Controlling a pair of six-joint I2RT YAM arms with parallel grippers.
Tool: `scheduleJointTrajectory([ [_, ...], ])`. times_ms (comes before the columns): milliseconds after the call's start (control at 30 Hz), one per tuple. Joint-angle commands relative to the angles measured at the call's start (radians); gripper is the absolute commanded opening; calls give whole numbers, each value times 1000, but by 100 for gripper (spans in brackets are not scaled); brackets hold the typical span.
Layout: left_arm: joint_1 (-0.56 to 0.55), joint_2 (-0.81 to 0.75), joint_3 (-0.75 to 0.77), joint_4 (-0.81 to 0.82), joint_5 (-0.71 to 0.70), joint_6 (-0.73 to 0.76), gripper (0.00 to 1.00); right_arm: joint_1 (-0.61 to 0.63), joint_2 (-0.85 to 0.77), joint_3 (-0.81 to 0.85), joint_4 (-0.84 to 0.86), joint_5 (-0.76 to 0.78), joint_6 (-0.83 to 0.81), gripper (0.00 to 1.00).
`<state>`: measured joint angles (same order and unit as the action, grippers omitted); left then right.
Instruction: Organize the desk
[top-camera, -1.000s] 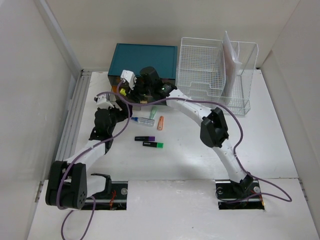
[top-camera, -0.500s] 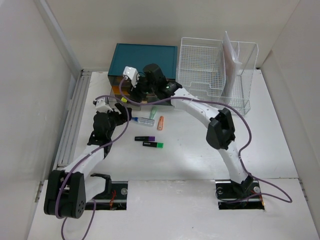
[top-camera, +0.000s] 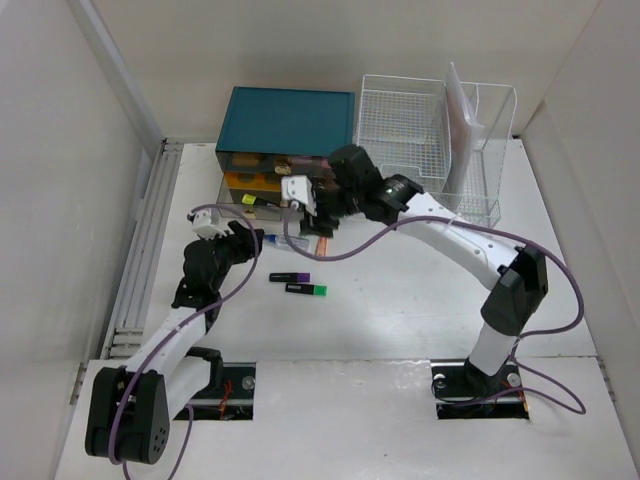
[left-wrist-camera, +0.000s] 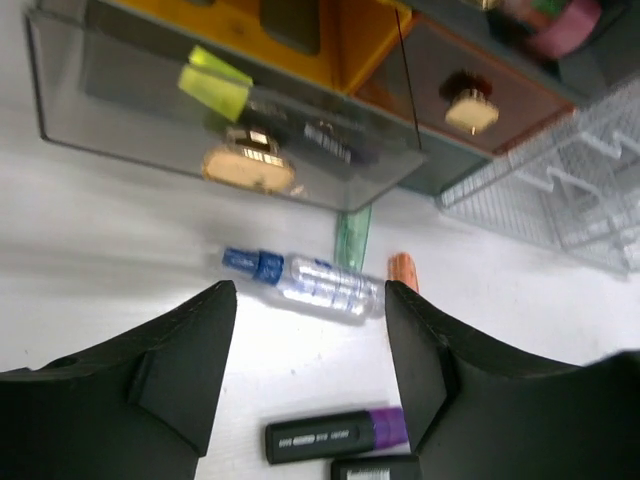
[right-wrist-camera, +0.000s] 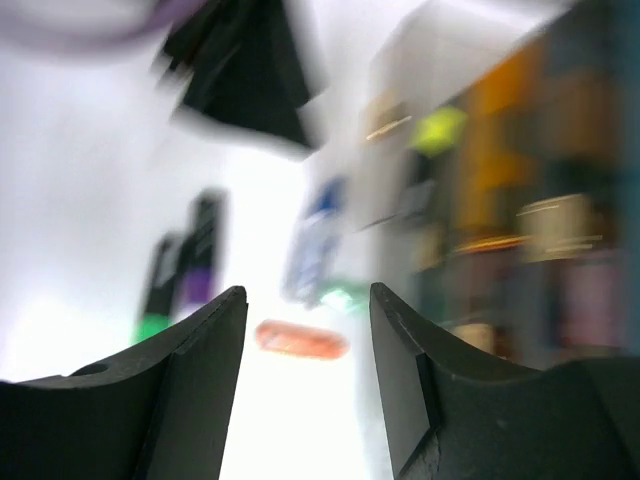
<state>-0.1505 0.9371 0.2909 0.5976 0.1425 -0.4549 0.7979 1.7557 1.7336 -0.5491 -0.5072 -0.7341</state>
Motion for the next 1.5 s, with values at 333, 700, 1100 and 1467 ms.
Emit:
scheduleJointTrajectory([
  [333,-132,34,-50,41,158,36,53,12,-65,-287,-80,-105,-171,57],
  [700,-152,-161,37,-258,-187,-70,55,23,50,-357,20,-174,-163,55],
  [1100,-152,-374,5,-321,-357,-139,57,72,80,-486,225,-28,108,53],
  [1467,-152,-526,-47,-355,-408,-168,60,81,162,-488,304,81,263,53],
])
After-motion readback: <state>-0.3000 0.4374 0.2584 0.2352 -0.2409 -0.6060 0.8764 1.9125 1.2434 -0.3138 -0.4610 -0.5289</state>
